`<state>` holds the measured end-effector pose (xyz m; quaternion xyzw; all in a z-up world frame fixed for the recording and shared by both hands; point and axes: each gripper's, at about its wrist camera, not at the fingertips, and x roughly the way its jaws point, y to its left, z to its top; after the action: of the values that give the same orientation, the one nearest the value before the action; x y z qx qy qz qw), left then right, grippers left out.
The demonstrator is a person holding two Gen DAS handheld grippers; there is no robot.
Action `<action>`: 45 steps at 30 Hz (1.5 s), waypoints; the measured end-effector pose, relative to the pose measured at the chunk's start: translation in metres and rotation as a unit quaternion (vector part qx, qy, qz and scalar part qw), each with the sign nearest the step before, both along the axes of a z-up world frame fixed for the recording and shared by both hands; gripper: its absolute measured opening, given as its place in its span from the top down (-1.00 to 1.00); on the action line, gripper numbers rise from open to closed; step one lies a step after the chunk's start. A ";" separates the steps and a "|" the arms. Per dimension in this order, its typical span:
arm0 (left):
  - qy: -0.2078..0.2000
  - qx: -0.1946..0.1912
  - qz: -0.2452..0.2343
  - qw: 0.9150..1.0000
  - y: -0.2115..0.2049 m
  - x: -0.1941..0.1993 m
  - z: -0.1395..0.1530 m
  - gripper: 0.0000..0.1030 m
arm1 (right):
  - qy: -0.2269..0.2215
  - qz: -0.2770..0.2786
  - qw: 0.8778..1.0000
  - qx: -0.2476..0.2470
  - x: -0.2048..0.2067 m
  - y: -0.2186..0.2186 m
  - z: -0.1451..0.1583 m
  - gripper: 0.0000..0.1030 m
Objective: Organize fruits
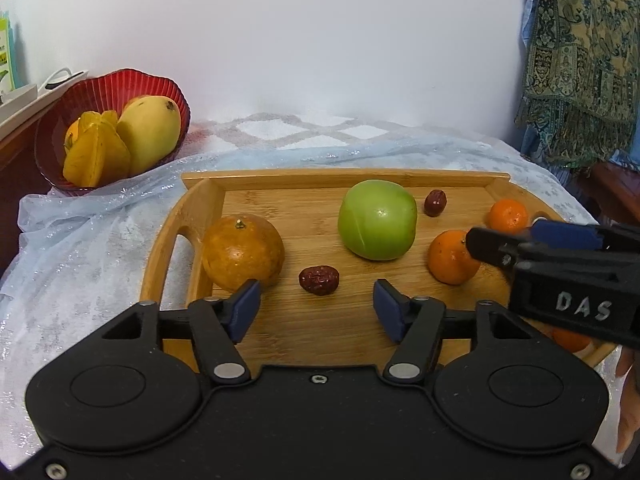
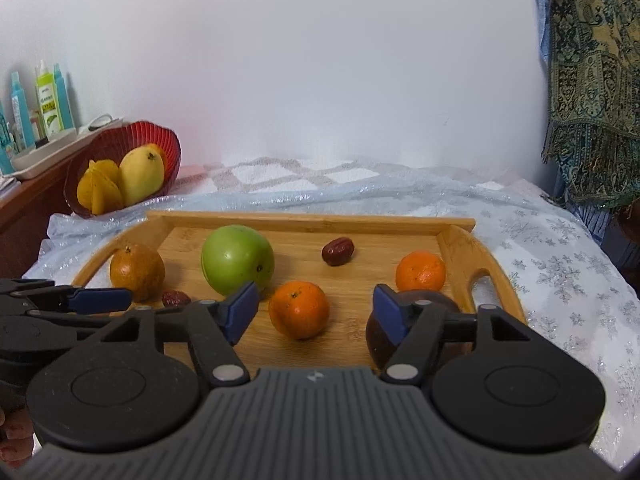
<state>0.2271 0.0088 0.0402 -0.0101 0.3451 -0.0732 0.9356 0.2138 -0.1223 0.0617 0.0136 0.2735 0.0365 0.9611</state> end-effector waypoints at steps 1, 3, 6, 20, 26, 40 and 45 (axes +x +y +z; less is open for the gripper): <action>-0.002 -0.003 -0.003 1.000 0.000 -0.002 0.001 -0.31 | -0.005 0.002 1.000 0.004 -0.002 -0.001 0.002 -0.63; -0.006 -0.008 -0.009 1.000 0.000 -0.006 0.004 -0.42 | -0.014 0.000 1.000 0.008 -0.004 -0.003 0.005 -0.66; -0.013 -0.004 -0.017 1.000 -0.003 -0.012 0.008 -0.50 | -0.024 -0.008 1.000 0.007 -0.009 -0.007 0.009 -0.71; -0.005 0.003 -0.010 1.000 0.004 -0.035 0.012 -0.67 | -0.035 -0.032 0.998 0.029 -0.024 -0.017 0.012 -0.89; -0.007 0.005 -0.004 1.000 0.005 -0.049 0.014 -0.70 | -0.045 -0.034 0.998 0.030 -0.037 -0.016 0.011 -1.00; -0.016 -0.001 0.010 1.000 0.015 -0.068 0.020 -0.71 | -0.045 -0.022 0.998 0.036 -0.065 -0.020 0.006 -1.00; -0.016 0.006 0.010 1.000 0.016 -0.076 0.018 -0.73 | -0.045 -0.018 0.998 0.030 -0.079 -0.018 0.003 -1.00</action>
<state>0.1513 0.0247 0.0582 -0.0069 0.3301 -0.0621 0.9419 0.1346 -0.1401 0.0652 0.0461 0.2285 0.0285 0.9720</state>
